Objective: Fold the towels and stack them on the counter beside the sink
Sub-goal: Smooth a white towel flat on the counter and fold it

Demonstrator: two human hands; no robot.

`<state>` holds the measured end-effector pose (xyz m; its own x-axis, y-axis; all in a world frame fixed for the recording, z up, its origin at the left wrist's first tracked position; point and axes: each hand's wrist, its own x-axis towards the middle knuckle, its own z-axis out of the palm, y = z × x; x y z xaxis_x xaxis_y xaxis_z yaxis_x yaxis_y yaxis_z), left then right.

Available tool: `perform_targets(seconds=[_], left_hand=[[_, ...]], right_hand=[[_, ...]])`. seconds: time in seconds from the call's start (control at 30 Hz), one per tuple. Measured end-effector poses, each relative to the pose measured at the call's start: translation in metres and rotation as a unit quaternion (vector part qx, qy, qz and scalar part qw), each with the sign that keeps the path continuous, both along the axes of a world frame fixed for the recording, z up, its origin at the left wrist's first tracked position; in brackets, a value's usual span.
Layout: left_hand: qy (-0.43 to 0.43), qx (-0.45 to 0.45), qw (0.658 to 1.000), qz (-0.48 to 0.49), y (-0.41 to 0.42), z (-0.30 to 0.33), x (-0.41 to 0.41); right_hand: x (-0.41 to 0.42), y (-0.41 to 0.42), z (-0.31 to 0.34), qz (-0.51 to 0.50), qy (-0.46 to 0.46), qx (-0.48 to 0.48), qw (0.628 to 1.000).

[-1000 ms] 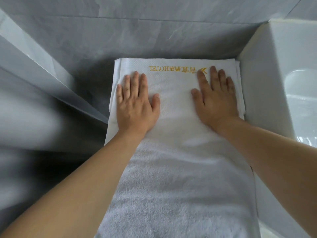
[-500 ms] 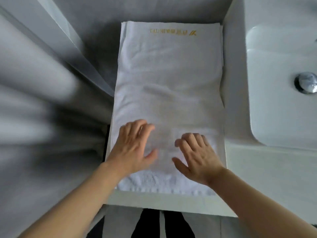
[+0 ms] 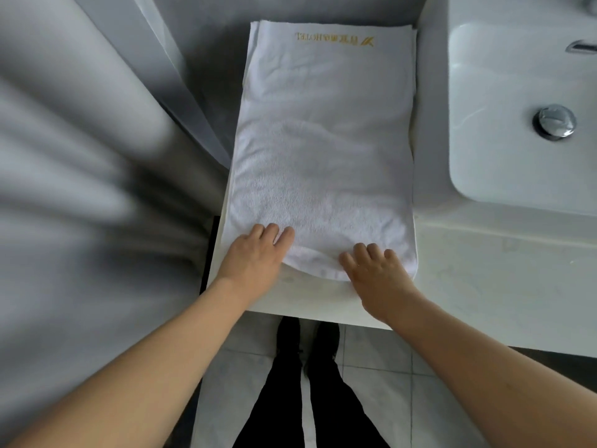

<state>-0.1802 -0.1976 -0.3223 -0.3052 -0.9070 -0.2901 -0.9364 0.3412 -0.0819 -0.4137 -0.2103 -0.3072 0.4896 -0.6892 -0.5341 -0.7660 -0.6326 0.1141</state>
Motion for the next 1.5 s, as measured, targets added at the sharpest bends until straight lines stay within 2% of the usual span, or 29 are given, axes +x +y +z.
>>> perform_targets(seconds=[0.13,0.23,0.33,0.43,0.63,0.7,0.8,0.97,1.1,1.17,1.2,1.37,1.5], left_hand=[[-0.079,0.021,0.997,-0.011,0.001,0.005,-0.016],[-0.09,0.022,0.996,0.013,0.008,0.004,-0.015],[-0.053,0.04,0.995,0.071,0.018,0.006,-0.006],[-0.014,0.06,0.995,0.079,0.019,0.011,-0.003],[0.042,0.115,0.984,0.13,-0.011,0.064,-0.001],[0.055,0.12,0.978,0.162,-0.033,0.082,0.005],[0.103,0.08,0.964,0.232,-0.074,0.106,0.022],[0.277,0.03,0.887,0.367,-0.155,0.118,0.053],[0.465,0.035,0.77,0.435,-0.219,0.104,0.068],[0.531,0.046,0.707,0.464,-0.249,0.095,0.071],[0.552,0.05,0.687,0.47,-0.263,0.09,0.072],[0.584,0.065,0.653,0.478,-0.341,0.069,0.07],[0.565,0.06,0.663,0.487,-0.401,0.038,0.071]], right_hand=[[-0.001,-0.003,0.014,-0.037,0.023,0.005,0.999],[-0.007,-0.002,0.018,-0.044,0.024,0.003,0.999],[-0.017,0.002,0.02,-0.064,0.04,0.026,0.997],[-0.024,0.003,0.022,-0.065,0.038,0.037,0.996],[-0.013,-0.042,0.065,-0.051,0.085,0.025,0.995],[-0.006,-0.067,0.085,-0.052,0.084,0.008,0.995],[0.004,-0.113,0.11,-0.029,0.091,-0.055,0.994],[0.011,-0.203,0.133,-0.038,0.135,-0.128,0.982],[0.013,-0.271,0.133,-0.053,0.163,-0.153,0.973],[0.015,-0.305,0.129,-0.062,0.177,-0.161,0.969],[0.015,-0.322,0.126,-0.068,0.184,-0.162,0.967],[0.019,-0.392,0.113,-0.115,0.202,-0.154,0.96],[0.018,-0.433,0.092,-0.197,0.161,-0.125,0.959]])
